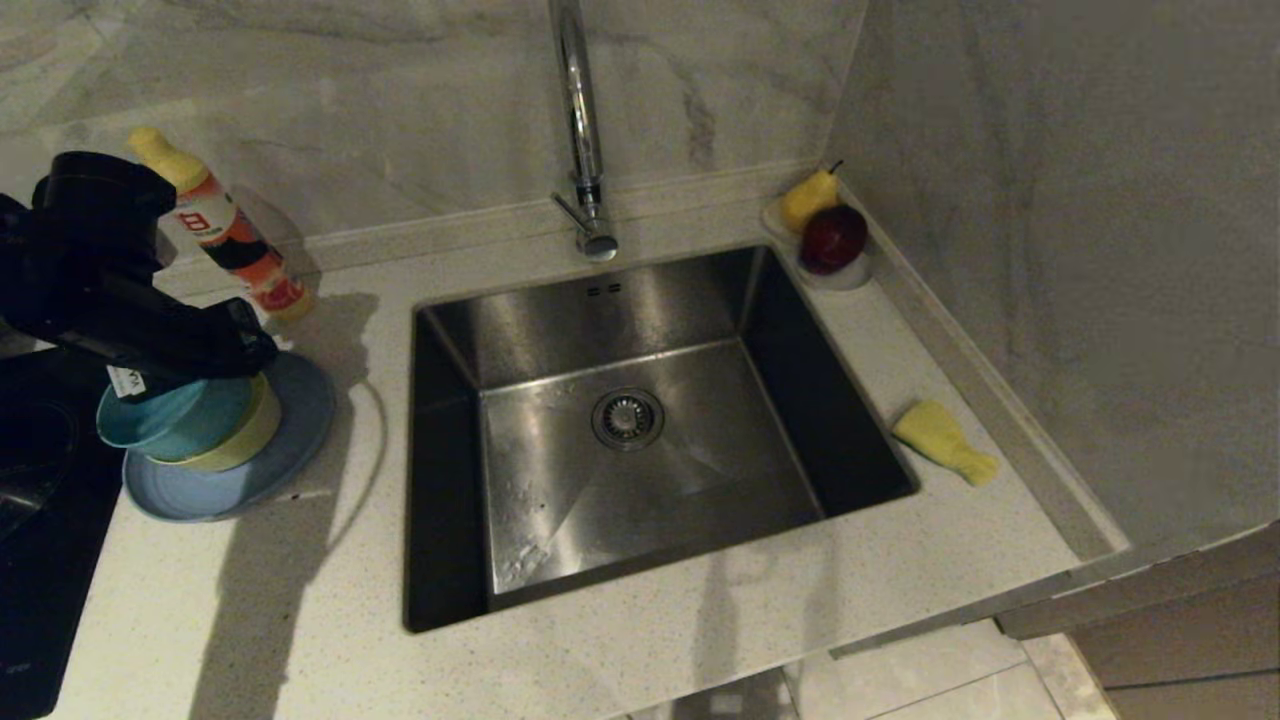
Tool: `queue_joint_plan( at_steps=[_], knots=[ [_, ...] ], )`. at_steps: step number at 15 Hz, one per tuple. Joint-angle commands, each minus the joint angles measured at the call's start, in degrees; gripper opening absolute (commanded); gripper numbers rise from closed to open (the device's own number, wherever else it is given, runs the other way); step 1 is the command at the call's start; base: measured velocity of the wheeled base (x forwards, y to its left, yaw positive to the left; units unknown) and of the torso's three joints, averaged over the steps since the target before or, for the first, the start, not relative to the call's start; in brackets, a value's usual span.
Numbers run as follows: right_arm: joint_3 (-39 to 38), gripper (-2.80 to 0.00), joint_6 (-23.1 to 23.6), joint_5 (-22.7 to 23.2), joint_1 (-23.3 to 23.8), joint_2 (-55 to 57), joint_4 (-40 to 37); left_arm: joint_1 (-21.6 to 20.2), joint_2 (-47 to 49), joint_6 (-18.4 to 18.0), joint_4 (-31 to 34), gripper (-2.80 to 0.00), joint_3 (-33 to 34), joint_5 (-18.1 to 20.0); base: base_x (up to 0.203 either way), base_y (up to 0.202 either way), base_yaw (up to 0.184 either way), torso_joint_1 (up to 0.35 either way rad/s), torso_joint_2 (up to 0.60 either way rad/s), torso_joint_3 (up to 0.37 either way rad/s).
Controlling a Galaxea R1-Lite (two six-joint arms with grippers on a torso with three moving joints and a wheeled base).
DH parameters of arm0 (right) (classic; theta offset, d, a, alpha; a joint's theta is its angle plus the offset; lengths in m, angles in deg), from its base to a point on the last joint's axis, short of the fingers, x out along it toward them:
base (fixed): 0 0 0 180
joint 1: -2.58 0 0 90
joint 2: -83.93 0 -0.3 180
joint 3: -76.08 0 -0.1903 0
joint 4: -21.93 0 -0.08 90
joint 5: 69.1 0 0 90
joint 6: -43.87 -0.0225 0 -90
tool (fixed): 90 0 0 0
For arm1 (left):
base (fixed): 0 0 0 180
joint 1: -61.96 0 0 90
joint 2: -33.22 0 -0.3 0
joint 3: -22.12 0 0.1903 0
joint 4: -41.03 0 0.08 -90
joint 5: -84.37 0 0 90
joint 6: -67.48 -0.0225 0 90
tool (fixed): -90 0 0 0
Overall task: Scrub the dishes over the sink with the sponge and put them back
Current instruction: Place the bowl on the bowl
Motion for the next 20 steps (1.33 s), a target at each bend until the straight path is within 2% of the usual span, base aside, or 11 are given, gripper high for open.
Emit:
queue_joint_plan(
  at_steps=[1,11,12,17,20],
  knots=[
    [0.0,-2.8,0.0,0.0,0.0,0.1,0.0,0.0,-0.3,0.0,0.2,-2.8,0.7,-0.1,0.0,0.0,0.0,0.0,0.0,0.0],
    [0.0,-2.8,0.0,0.0,0.0,0.1,0.0,-0.1,0.9,-1.4,-0.1,-2.8,0.8,-1.7,0.0,0.0,0.0,0.0,0.0,0.0],
    [0.0,-2.8,0.0,0.0,0.1,0.1,0.0,-0.1,1.3,-1.3,-1.0,0.0,-0.1,-1.7,0.0,0.0,0.0,0.0,0.0,0.0],
    [0.0,-2.8,0.0,0.0,0.0,0.1,0.0,-0.1,1.4,-0.5,-3.0,0.0,-3.4,-1.4,0.0,0.0,0.0,0.0,0.0,0.0],
    [0.0,-2.8,0.0,0.0,0.0,0.1,0.0,-0.1,-1.0,0.4,-0.8,0.0,-6.5,-1.1,0.0,0.0,0.0,0.0,0.0,0.0]
  ],
)
